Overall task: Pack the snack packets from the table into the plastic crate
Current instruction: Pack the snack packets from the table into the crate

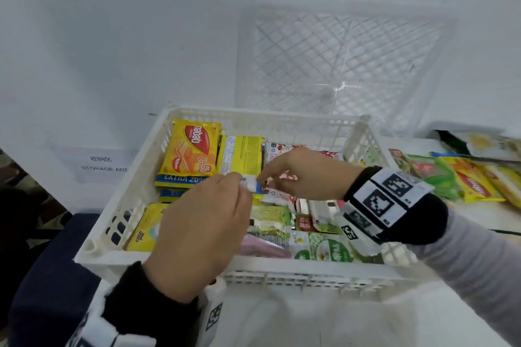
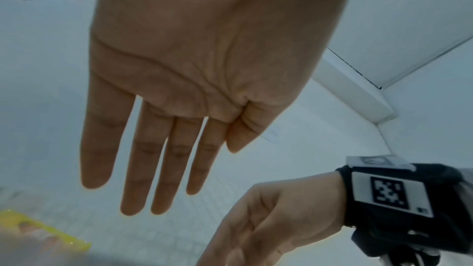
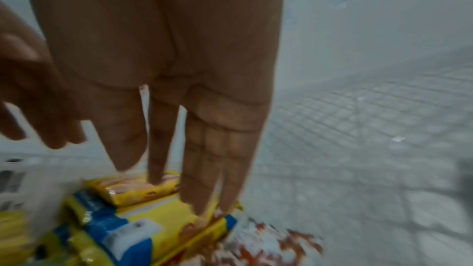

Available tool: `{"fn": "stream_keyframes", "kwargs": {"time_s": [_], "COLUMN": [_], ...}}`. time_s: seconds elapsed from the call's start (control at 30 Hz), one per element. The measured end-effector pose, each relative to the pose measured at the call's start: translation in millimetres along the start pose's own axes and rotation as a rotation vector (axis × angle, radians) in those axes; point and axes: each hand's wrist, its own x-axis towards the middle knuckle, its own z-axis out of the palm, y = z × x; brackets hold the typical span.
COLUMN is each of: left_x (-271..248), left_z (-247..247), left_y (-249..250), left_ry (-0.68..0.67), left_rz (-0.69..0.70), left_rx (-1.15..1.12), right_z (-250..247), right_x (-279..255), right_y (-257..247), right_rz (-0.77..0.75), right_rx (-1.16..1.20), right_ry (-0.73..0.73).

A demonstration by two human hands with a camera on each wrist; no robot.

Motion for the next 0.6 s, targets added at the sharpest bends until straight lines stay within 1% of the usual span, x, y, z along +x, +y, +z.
{"fn": "stream_keyframes", "kwargs": {"time_s": [0.07, 0.13, 0.2, 0.3, 0.33, 0.4, 0.47, 0.5, 0.53, 0.6], "left_x": [0.8, 2.7, 4.1, 8.9, 11.7, 17.0, 21.7, 23.5, 24.5, 24.9], "left_z": [0.8, 5.7, 14.9, 28.8, 32.3, 39.8, 46.5, 49.7, 51.6, 51.7], "left_y": [4.5, 4.6, 0.6, -4.3, -5.2, -9.0, -11.9, -12.5, -12.4, -11.9], "left_ry": [-0.015, -0.074, -0.160, -0.269, -0.327, -0.499, -0.722, -0.802, -0.839, -0.830], "left_rz": [0.001, 0.001, 0.024, 0.053, 0.055, 0.056, 0.042, 0.044, 0.034, -0.003], "left_rx": [-0.012, 0.019, 0.095, 0.164, 0.188, 0.243, 0.241, 0.232, 0.222, 0.206], "right_z": [-3.5, 0.5, 9.5, 22.3, 25.8, 32.3, 37.7, 39.8, 41.3, 43.9], "right_x": [1.2, 5.4, 10.5, 15.6, 16.5, 18.1, 19.6, 20.3, 20.7, 21.8], "right_y": [9.2, 17.0, 21.4, 23.0, 22.3, 19.5, 17.8, 17.5, 17.3, 16.9], "right_rz": [0.147, 0.291, 0.359, 0.343, 0.334, 0.318, 0.304, 0.302, 0.302, 0.302], "right_rx": [-0.114, -0.230, -0.266, -0.211, -0.187, -0.155, -0.146, -0.142, -0.139, -0.130], "right_ry": [-0.065, -0.180, -0.251, -0.288, -0.292, -0.283, -0.273, -0.270, -0.269, -0.269]}}
